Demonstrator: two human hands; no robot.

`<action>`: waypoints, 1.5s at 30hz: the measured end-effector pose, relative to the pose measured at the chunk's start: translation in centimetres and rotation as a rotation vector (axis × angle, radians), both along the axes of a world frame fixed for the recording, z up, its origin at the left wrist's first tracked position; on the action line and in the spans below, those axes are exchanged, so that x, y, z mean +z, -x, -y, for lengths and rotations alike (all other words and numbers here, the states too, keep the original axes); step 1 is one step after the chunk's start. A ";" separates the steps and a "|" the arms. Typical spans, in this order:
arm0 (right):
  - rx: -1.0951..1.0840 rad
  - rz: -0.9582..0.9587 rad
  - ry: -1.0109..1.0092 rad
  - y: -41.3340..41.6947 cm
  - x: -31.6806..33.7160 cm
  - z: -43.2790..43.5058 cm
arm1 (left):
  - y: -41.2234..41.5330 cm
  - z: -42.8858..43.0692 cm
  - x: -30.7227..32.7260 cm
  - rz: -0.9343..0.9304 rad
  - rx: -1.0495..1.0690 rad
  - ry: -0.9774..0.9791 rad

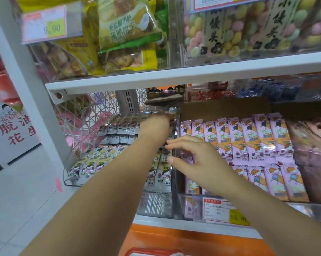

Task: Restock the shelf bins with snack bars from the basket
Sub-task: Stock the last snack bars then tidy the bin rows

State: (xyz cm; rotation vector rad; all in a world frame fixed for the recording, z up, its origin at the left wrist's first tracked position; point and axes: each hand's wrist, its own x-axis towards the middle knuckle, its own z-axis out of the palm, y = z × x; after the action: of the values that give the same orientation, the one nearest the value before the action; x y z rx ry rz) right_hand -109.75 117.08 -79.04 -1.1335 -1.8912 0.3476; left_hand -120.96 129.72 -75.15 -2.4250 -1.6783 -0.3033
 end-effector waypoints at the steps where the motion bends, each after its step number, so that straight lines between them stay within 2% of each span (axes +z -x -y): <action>1: -0.002 0.008 -0.001 0.0 -0.1 0.0 | 0.2 0.4 0.0 -0.008 -0.001 0.002; 3: -0.001 0.035 0.006 -0.1 0.0 0.2 | 1.1 1.9 0.0 0.059 -0.022 -0.016; 8: -0.051 0.240 -0.005 -0.4 0.7 1.1 | 4.0 7.7 -0.7 0.457 -0.197 -0.130; 11: -0.050 0.233 -0.104 0.3 0.1 3.9 | 5.8 13.6 -1.8 0.665 -0.242 -0.184; 13: 0.023 0.242 -0.192 0.8 -1.2 7.0 | 7.2 17.6 -3.8 0.709 -0.254 -0.191; 16: 0.179 0.319 -0.145 1.1 -5.1 11.6 | 9.5 22.4 -9.1 0.685 -0.266 -0.091; 19: 0.274 0.373 0.097 1.0 -10.5 14.3 | 11.2 25.8 -15.4 0.584 -0.270 0.068; 23: 0.223 0.426 0.563 -0.3 -18.4 16.0 | 11.9 28.0 -22.6 0.400 -0.200 0.455; 25: 0.200 0.473 0.790 -1.2 -22.1 17.0 | 11.7 28.5 -25.7 0.250 -0.168 0.663; 28: 0.271 0.684 1.050 -2.4 -26.5 18.9 | 11.2 29.6 -30.0 0.002 -0.151 0.994; 31: 0.331 0.888 1.221 -4.0 -30.2 21.1 | 10.4 31.0 -33.0 -0.119 -0.180 1.215; 35: 0.263 1.043 1.322 -5.1 -33.8 23.5 | 9.6 31.9 -34.7 -0.196 -0.190 1.352; 41: 0.205 1.157 1.238 -5.7 -36.2 24.9 | 9.9 32.4 -35.7 -0.176 -0.172 1.424; 45: 0.227 1.182 1.166 -5.9 -35.1 23.5 | 9.9 32.0 -34.6 -0.095 -0.131 1.384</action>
State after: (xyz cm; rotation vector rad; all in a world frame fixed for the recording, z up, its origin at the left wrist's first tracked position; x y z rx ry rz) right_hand -103.88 93.59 -114.17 -2.1888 -2.9513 1.2095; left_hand -130.86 97.75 -109.72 -3.2231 -1.9911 1.3962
